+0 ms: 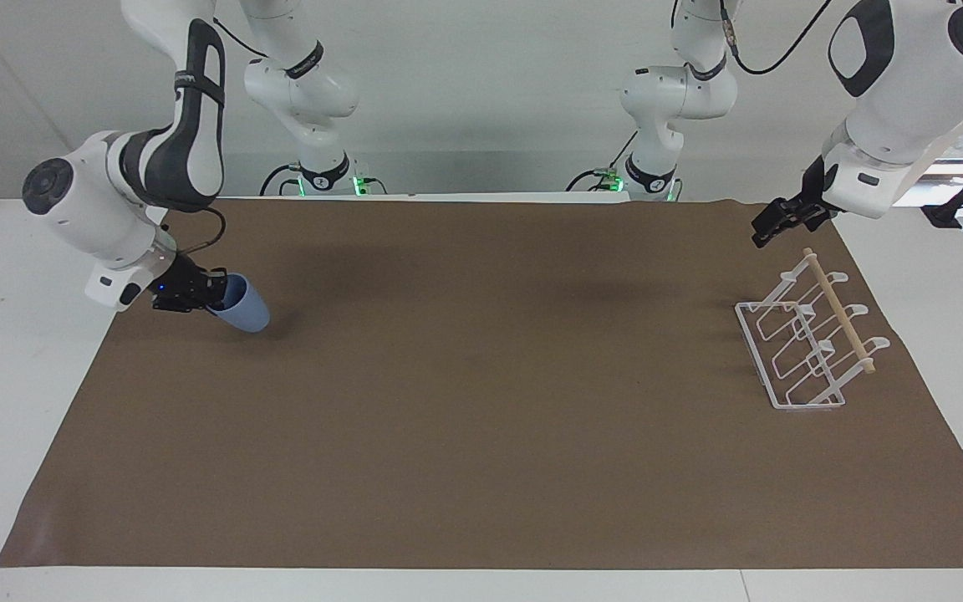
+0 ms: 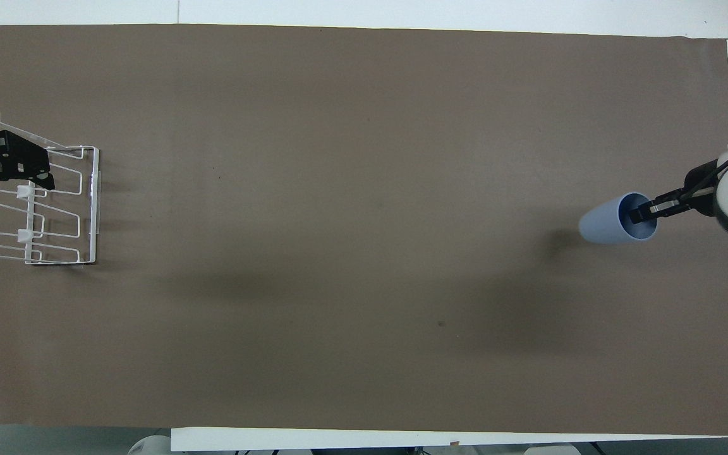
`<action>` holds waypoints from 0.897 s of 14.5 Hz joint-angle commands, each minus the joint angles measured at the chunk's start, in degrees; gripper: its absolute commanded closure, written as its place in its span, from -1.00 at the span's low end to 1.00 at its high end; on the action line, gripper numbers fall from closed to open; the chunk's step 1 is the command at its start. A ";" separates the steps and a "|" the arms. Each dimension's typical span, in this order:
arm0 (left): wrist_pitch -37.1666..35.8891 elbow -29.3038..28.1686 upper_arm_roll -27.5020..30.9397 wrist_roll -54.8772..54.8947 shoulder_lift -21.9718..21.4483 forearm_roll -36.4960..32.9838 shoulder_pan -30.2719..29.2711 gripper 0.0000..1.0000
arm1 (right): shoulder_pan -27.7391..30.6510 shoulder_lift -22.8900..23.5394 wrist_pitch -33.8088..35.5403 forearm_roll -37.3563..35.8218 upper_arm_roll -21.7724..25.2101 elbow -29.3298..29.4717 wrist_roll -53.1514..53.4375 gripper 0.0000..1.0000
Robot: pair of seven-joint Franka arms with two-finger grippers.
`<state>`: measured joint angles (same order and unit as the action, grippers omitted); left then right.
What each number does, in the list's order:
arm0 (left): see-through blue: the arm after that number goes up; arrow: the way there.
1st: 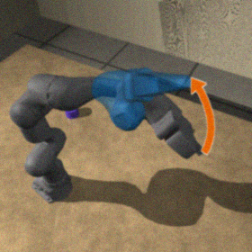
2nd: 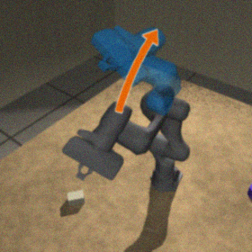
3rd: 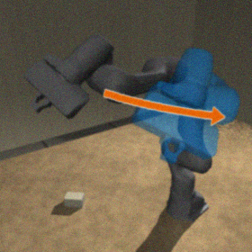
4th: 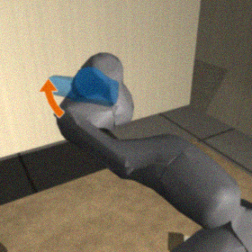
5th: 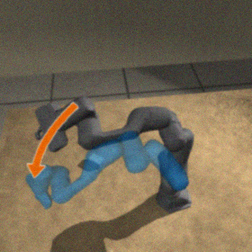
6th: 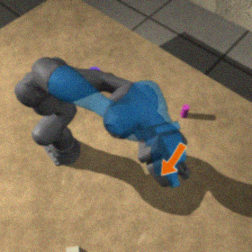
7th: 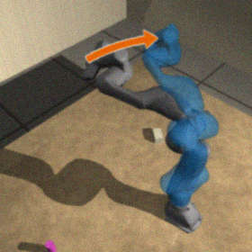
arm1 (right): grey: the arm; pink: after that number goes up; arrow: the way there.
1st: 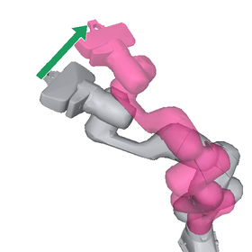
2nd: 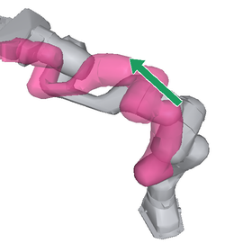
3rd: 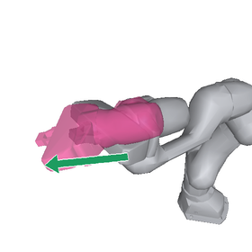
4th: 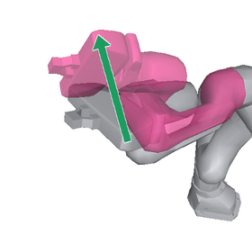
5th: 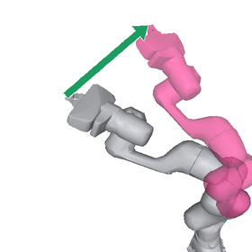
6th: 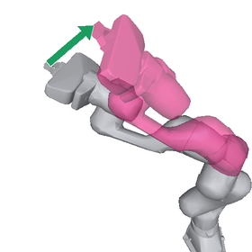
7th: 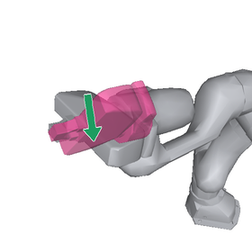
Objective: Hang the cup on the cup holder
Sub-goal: 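Grasp the cup rim with the right gripper and lift it sideways, then carry the cup toward the left gripper while the left gripper reaches it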
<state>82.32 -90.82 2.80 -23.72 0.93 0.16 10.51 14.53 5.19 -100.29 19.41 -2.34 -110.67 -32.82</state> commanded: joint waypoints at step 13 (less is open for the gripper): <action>2.14 2.74 -0.08 -74.59 -0.67 27.51 9.96 -1.00 | -30.85 -0.71 -13.32 46.85 -0.38 -2.36 34.03 0.99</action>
<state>83.90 -89.66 2.09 -91.05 0.28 24.64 18.95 -12.60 5.24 -109.17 64.16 -2.99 -111.24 -1.30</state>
